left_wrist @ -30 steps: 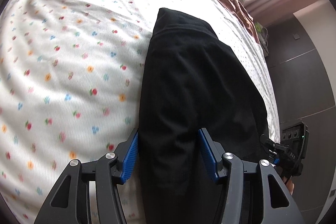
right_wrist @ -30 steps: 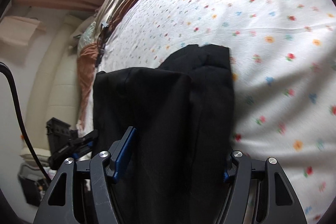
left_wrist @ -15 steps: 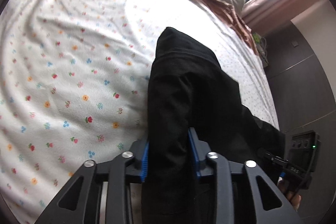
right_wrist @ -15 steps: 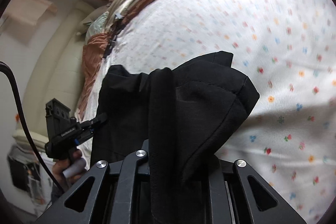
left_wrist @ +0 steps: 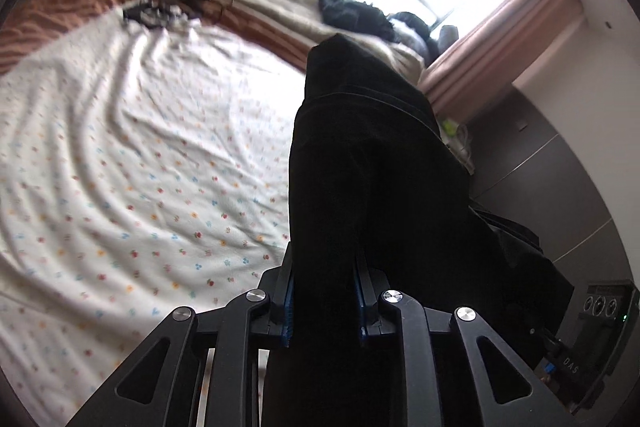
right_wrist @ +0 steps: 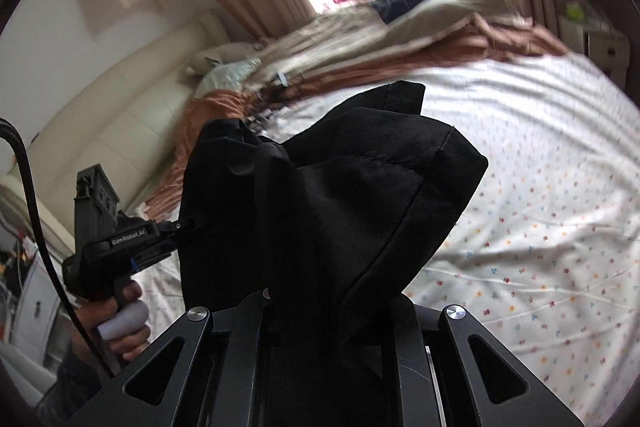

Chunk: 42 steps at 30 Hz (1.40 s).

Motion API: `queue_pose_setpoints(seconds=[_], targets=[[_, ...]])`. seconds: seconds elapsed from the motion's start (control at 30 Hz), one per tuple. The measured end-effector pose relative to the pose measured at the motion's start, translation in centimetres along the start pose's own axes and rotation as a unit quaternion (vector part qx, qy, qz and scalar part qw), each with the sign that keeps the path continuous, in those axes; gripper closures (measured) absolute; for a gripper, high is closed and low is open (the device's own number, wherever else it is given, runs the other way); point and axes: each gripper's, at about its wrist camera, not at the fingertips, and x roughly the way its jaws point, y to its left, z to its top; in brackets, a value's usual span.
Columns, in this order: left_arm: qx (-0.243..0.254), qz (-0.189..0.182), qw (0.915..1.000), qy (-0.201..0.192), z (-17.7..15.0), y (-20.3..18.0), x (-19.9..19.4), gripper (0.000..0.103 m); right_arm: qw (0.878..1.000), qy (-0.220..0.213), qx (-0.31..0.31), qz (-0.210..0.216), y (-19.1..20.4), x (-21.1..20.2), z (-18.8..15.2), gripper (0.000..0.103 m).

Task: Fold large clothes
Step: 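Lift the folded jacket with both tools and carry it toward the headboard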

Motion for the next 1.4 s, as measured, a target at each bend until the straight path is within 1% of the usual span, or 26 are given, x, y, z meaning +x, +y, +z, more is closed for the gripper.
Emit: queue_pose_setpoints(seconds=[0.07, 0.2, 0.37, 0.53, 0.77, 0.97, 1.13, 1.23, 1.37, 1.4], targets=[[0.007, -0.005, 0.9999, -0.013, -0.4, -0.3, -2.5, 0.08, 1.0, -0.013, -0.007, 0.005, 1.6, -1.1, -0.3, 0.09], [0.012, -0.017, 0.9992, -0.035, -0.6, -1.2, -6.2, 0.082, 0.999, -0.037, -0.026, 0.013, 4.4, -3.5, -1.1, 0.09], [0.023, -0.031, 0.9965, -0.074, -1.2, -2.0, -11.7, 0.083, 0.997, -0.06, -0.047, 0.03, 7.8, -6.1, -1.8, 0.091], [0.031, -0.032, 0.9937, -0.103, -1.6, -2.1, -16.8, 0.083, 0.993, -0.081, -0.073, 0.04, 11.6, -7.8, -2.3, 0.091], [0.028, -0.02, 0.9881, -0.15, -2.5, -0.2, -24.8, 0.083, 0.985, -0.099, -0.118, 0.079, 17.1, -9.1, -3.0, 0.091], [0.025, -0.009, 0.9821, -0.187, -3.8, 2.0, -31.9, 0.083, 0.975, -0.108, -0.157, 0.112, 23.2, -10.4, -5.1, 0.091], [0.024, 0.01, 0.9769, -0.212, -5.5, 4.0, -37.7, 0.084, 0.968, -0.105, -0.175, 0.148, 27.3, -10.4, -6.7, 0.091], [0.019, 0.016, 0.9744, -0.223, -6.3, 5.4, -40.4, 0.084, 0.962, -0.101, -0.189, 0.167, 29.6, -10.1, -7.8, 0.091], [0.015, 0.033, 0.97, -0.24, -7.2, 7.3, -44.4, 0.084, 0.957, -0.091, -0.196, 0.191, 32.1, -9.3, -8.3, 0.091], [0.015, 0.036, 0.9689, -0.244, -7.4, 7.6, -45.1, 0.084, 0.956, -0.09, -0.199, 0.195, 32.6, -9.7, -9.0, 0.091]])
